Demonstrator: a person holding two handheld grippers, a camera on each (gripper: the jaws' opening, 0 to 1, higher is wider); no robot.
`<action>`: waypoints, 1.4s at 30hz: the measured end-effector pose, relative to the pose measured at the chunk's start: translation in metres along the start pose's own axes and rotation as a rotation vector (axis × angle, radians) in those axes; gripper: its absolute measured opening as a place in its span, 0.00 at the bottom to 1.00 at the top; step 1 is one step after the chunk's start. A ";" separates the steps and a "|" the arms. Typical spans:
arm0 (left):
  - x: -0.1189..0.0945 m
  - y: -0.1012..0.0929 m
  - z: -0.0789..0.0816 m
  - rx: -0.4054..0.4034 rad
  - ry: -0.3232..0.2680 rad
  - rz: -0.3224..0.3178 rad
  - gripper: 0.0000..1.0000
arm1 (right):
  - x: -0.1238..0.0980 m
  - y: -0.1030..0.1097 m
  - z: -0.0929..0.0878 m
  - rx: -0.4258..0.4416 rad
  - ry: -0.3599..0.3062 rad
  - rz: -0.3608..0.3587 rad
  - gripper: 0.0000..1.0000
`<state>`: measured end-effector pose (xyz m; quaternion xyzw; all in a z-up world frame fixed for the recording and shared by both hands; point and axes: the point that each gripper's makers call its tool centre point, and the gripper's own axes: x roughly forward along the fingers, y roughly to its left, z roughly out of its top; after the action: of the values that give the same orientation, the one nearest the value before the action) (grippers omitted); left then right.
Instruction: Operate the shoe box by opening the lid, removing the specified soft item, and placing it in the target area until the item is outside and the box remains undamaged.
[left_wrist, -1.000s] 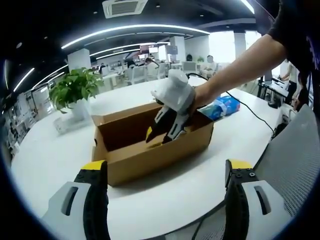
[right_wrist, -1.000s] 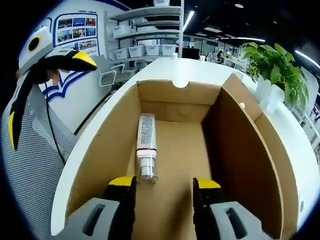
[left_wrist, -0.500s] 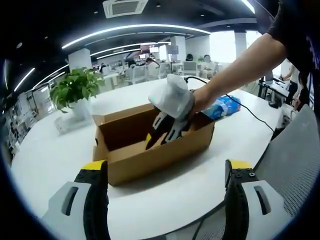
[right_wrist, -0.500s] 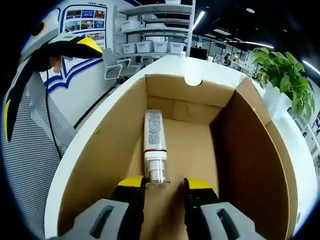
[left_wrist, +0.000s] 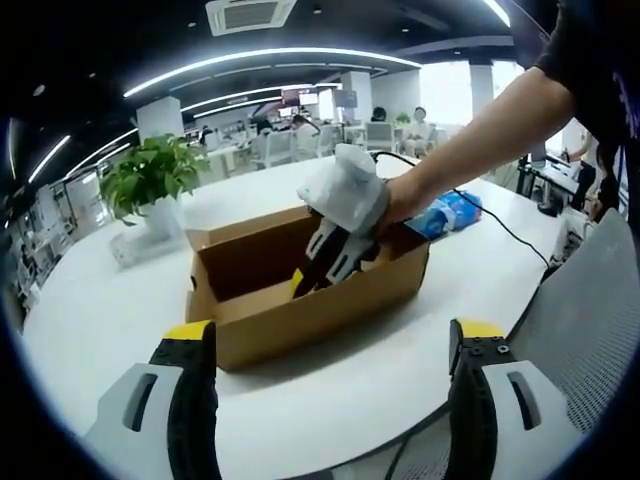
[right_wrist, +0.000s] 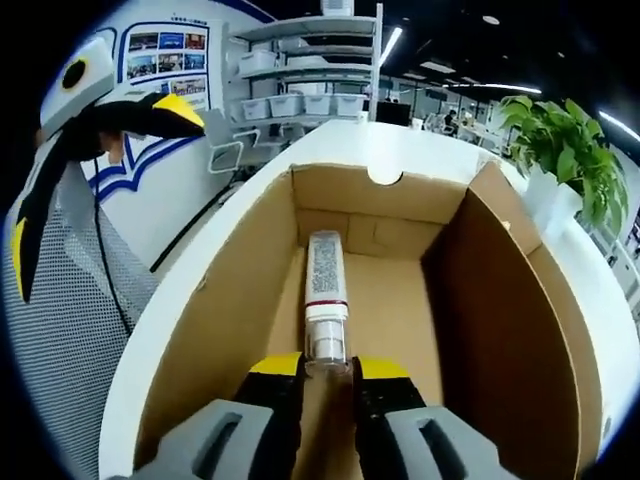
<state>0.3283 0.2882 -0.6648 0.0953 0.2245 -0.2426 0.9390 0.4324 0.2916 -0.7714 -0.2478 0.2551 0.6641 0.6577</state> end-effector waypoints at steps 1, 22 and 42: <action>0.000 0.000 0.000 0.001 0.000 0.000 0.96 | -0.001 0.000 -0.001 -0.003 0.007 -0.001 0.14; 0.001 -0.003 -0.001 0.006 0.005 -0.014 0.96 | -0.016 -0.003 0.035 -0.002 -0.106 -0.042 0.14; 0.001 -0.002 0.000 0.010 0.003 -0.015 0.95 | -0.018 -0.007 0.057 0.066 -0.146 -0.055 0.14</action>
<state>0.3278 0.2859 -0.6655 0.0987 0.2252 -0.2507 0.9363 0.4397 0.3160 -0.7172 -0.1840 0.2211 0.6532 0.7004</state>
